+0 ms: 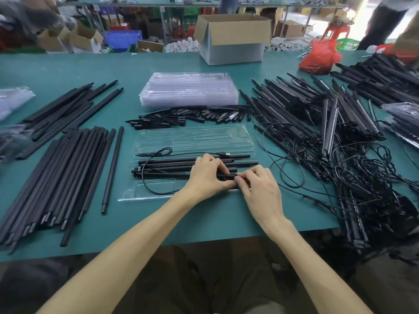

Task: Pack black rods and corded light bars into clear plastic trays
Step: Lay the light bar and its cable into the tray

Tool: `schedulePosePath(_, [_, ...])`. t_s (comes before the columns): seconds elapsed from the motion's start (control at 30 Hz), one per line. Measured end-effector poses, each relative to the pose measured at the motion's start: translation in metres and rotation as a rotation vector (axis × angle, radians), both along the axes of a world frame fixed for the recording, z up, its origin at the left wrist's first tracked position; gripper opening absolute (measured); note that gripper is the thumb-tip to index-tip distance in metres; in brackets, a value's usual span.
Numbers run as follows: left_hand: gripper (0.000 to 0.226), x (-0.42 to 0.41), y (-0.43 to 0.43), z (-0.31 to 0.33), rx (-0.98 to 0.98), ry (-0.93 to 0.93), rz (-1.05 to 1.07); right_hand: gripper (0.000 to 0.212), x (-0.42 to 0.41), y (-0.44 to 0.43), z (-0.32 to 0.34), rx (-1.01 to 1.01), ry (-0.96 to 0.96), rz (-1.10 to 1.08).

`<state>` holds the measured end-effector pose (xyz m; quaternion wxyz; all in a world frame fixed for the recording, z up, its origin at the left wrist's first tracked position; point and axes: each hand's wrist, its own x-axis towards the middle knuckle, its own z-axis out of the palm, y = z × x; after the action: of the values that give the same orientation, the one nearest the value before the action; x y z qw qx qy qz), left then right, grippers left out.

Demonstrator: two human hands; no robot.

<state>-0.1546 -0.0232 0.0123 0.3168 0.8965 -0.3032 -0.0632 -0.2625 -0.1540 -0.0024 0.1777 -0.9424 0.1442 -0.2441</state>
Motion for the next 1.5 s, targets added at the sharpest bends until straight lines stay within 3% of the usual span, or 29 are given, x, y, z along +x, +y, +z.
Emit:
schedulePosePath(0.17, [0.01,0.006,0.006,0.009,-0.046,0.141,-0.033,0.017,0.013,-0.013,0.008,0.182,0.122,0.022])
schedulePosePath(0.3, [0.02,0.013,0.014,0.015,-0.047,0.206,-0.109,0.019,0.015,-0.016,0.008,0.175,0.148,0.025])
schedulePosePath(0.87, [0.028,0.006,0.015,-0.002,-0.045,-0.036,-0.133,0.029,0.019,-0.018,0.024,0.075,0.277,0.072])
schedulePosePath(1.0, [0.017,0.016,0.015,0.007,-0.083,0.022,-0.194,0.03,0.019,-0.015,0.027,0.037,0.314,0.068])
schedulePosePath(1.1, [0.01,0.035,0.016,0.018,-0.13,-0.002,-0.102,0.029,0.02,-0.013,0.028,0.027,0.324,0.069])
schedulePosePath(1.23, [0.019,0.064,0.023,0.024,0.066,-0.207,0.011,0.027,0.021,-0.011,0.029,0.021,0.33,0.069])
schedulePosePath(1.33, [0.026,0.074,0.028,0.025,0.258,-0.257,0.06,0.026,0.021,-0.01,0.029,0.021,0.325,0.065])
schedulePosePath(1.5, [0.008,0.077,0.04,0.031,0.287,-0.355,0.025,0.028,0.02,-0.011,0.029,0.029,0.328,0.064])
